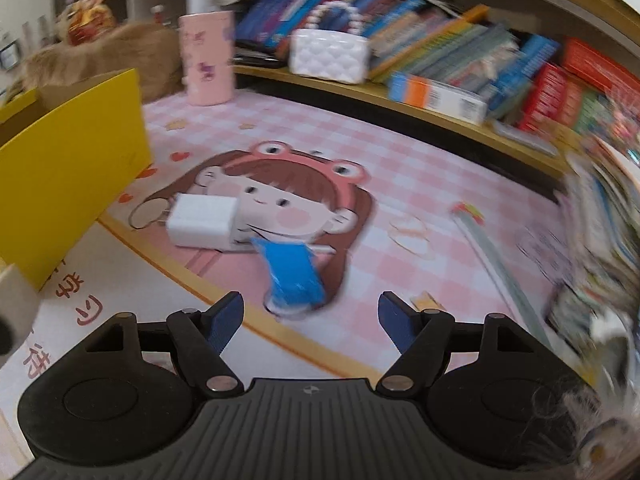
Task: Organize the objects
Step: 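Grasp the white foam cube with the left gripper while the right gripper grasps the blue clip, then carry the foam cube and blue clip over the yellow box with both grippers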
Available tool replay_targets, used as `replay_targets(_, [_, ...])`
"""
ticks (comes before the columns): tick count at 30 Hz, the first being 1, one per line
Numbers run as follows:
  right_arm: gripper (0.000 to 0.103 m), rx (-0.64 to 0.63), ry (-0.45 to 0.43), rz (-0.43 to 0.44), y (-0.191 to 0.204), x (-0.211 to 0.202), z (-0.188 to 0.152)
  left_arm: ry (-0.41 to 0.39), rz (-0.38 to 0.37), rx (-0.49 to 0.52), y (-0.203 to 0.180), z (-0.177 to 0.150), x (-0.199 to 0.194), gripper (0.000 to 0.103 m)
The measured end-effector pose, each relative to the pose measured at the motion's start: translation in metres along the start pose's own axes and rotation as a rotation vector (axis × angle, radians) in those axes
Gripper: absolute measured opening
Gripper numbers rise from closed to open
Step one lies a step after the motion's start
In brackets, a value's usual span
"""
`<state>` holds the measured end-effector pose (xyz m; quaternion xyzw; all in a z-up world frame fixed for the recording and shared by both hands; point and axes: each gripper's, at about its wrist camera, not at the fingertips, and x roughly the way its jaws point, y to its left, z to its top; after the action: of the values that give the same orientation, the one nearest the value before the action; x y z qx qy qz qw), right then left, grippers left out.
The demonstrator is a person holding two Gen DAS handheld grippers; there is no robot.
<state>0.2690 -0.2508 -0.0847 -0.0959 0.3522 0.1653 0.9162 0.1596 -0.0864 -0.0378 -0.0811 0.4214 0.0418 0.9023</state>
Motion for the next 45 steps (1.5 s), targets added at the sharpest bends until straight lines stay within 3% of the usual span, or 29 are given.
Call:
replay_targets(4, [0.069, -0.035, -0.009, 0.003, 0.007, 0.022, 0.010, 0.002, 0.002, -0.023, 0.005, -0.004, -0.008, 0.036])
replay_targets(6, [0.063, -0.022, 0.016, -0.004, 0.006, 0.035, 0.014, 0.005, 0.003, -0.031, 0.008, -0.006, -0.010, 0.036])
replay_targets(9, [0.047, 0.031, 0.043, 0.019, -0.002, 0.046, 0.015, 0.003, 0.004, -0.032, 0.012, -0.007, -0.016, 0.036])
replay_targets(10, [0.033, 0.057, 0.041, 0.037, -0.005, 0.047, 0.015, 0.001, 0.004, -0.032, 0.013, -0.008, -0.017, 0.036])
replay_targets(11, [0.028, 0.067, 0.047, 0.043, -0.006, 0.046, 0.016, -0.002, 0.004, -0.034, 0.015, -0.008, -0.019, 0.036])
replay_targets(17, [0.027, 0.114, -0.011, 0.022, -0.001, 0.008, 0.016, -0.012, -0.001, -0.036, 0.024, -0.008, -0.025, 0.036])
replay_targets(32, [0.027, 0.255, 0.007, -0.008, 0.058, -0.113, -0.014, -0.037, -0.052, 0.002, 0.064, -0.019, -0.043, 0.036])
replay_targets(45, [0.027, 0.275, 0.044, -0.066, 0.140, -0.152, -0.035, -0.048, -0.154, 0.038, 0.129, -0.036, -0.068, 0.036])
